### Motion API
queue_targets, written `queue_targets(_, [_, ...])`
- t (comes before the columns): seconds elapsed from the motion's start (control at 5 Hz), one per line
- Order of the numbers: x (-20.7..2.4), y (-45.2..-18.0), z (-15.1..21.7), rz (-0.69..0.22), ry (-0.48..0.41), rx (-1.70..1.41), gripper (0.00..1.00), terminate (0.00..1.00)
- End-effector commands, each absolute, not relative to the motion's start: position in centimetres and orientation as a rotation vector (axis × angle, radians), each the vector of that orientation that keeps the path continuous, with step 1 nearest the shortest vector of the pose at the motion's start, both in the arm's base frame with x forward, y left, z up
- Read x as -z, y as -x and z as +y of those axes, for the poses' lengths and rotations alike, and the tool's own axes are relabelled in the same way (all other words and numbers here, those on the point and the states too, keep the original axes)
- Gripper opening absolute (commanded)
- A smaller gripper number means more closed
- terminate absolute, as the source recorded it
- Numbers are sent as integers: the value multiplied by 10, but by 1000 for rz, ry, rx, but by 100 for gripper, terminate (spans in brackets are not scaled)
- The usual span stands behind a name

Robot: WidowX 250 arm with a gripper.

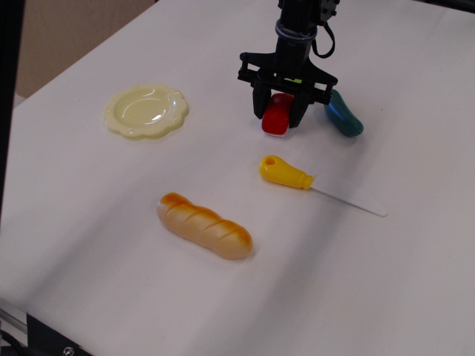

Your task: Take sushi off plate

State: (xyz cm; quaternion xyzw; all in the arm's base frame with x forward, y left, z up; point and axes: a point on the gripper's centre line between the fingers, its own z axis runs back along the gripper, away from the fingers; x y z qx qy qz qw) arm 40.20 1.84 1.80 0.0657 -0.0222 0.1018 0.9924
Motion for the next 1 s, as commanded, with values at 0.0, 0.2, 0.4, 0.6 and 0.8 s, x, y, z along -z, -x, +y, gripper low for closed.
queue_targets(0.0, [-54,-396,13,-134,-117,-237,100,0])
queue_targets(0.2, [-73,-389,18,-167,-115,-249,100,0])
queue_targets(0.4, [-91,-385,20,-193,-139,-257,100,0])
queue_targets(0.6, [-105,-383,21,-226,-123,-261,100,0])
queue_targets(0.8, [-105,-383,21,-226,-123,-261,100,0])
